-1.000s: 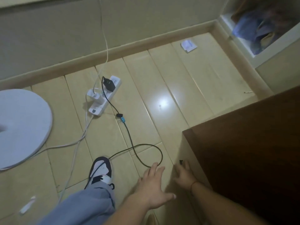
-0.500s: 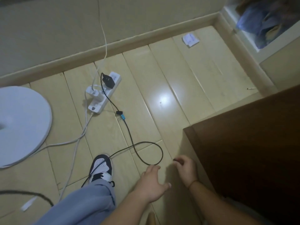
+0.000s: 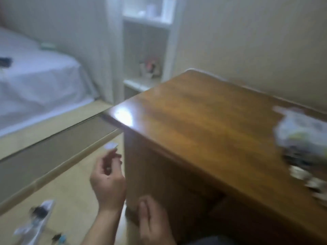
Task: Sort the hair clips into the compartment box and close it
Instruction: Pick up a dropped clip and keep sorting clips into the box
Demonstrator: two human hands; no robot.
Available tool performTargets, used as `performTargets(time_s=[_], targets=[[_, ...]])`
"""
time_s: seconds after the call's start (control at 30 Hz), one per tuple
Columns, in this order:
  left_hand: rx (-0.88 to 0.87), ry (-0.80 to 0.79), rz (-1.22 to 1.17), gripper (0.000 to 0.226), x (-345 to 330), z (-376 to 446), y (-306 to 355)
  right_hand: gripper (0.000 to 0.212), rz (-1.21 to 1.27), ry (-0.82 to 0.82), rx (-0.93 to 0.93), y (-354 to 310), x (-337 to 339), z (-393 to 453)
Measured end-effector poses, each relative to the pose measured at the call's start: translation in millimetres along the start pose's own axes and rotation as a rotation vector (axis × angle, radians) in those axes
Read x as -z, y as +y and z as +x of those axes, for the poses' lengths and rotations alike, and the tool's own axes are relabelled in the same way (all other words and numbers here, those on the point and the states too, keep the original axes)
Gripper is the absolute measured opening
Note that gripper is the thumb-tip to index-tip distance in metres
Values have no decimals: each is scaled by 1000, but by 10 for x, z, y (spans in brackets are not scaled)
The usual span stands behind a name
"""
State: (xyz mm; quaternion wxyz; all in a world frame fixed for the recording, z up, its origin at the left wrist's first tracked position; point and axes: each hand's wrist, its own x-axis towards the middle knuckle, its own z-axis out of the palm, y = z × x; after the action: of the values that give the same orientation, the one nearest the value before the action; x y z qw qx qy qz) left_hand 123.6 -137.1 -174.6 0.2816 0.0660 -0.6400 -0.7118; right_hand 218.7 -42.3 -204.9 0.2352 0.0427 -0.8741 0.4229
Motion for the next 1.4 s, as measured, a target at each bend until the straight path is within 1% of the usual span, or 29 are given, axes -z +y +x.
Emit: performTargets(time_s=[0.07, 0.13, 0.2, 0.27, 0.37, 0.43, 0.47, 0.5, 0.53, 0.6, 0.63, 0.67, 0.73, 0.87, 0.93, 1.03, 1.13, 1.17, 1.2, 1.3, 1.33, 1.37, 1.4], targets=[[-237, -50, -70, 21, -265, -175, 555, 9, 9, -55, 93, -295, 651, 48], [-440, -167, -143, 21, -528, -413, 1012, 13, -40, -80, 161, -530, 1309, 84], [-617, -368, -194, 17, -805, -675, 1412, 14, -56, 9, 268, -689, 1903, 117], [-721, -588, -255, 15, -1126, -912, 1732, 14, -65, 106, 320, -713, 2394, 121], [-749, -841, -288, 16, -1640, -1214, 2041, 13, -137, 175, 258, -571, 3031, 160], [-755, -979, -188, 17, -1942, -1323, 2080, 12, -193, 189, 197, -416, 3386, 211], [-745, -1061, -78, 18, -2073, -1336, 2058, 13, -223, 186, 160, -318, 3535, 241], [-749, -1132, 90, 19, -2186, -1318, 2009, 14, -254, 174, 121, -214, 3670, 268], [-789, -1172, 300, 17, -2283, -1277, 1946, 16, -288, 155, 87, -112, 3790, 291], [-871, -1185, 677, 12, -2403, -1162, 1822, 16, -361, 113, 42, 84, 3988, 332], [-864, -1197, 783, 13, -2437, -1110, 1780, 15, -388, 86, 21, 166, 4062, 358], [-840, -1228, 837, 15, -2464, -1070, 1749, 15, -399, 59, 3, 239, 4119, 387], [-810, -1321, 856, 18, -2515, -1040, 1737, 13, -397, 30, -11, 342, 4210, 461], [-807, -1501, 886, 22, -2633, -976, 1754, 16, -425, -10, -15, 392, 4278, 692], [-785, -1586, 930, 25, -2693, -955, 1789, 18, -479, -122, -38, 356, 4203, 819], [-785, -1677, 924, 25, -2766, -945, 1867, 30, -600, -304, -54, 305, 3977, 949], [-705, -1785, 905, 25, -2812, -777, 2043, 32, -670, -358, -51, 357, 3818, 963], [-685, -1775, 850, 25, -2849, -697, 2097, 33, -692, -369, -54, 395, 3802, 955], [-666, -1718, 743, 25, -2913, -633, 2142, 35, -708, -379, -54, 426, 3799, 946], [-555, -1384, 301, 25, -3200, -589, 2077, 34, -717, -396, -33, 449, 3800, 944], [-552, -1269, 233, 21, -3300, -621, 1996, 33, -717, -394, -28, 439, 3794, 944], [-606, -1181, 213, 14, -3384, -666, 1892, 33, -713, -389, -20, 419, 3789, 941], [-679, -1130, 220, 9, -3447, -703, 1763, 32, -707, -390, 2, 409, 3785, 936]])
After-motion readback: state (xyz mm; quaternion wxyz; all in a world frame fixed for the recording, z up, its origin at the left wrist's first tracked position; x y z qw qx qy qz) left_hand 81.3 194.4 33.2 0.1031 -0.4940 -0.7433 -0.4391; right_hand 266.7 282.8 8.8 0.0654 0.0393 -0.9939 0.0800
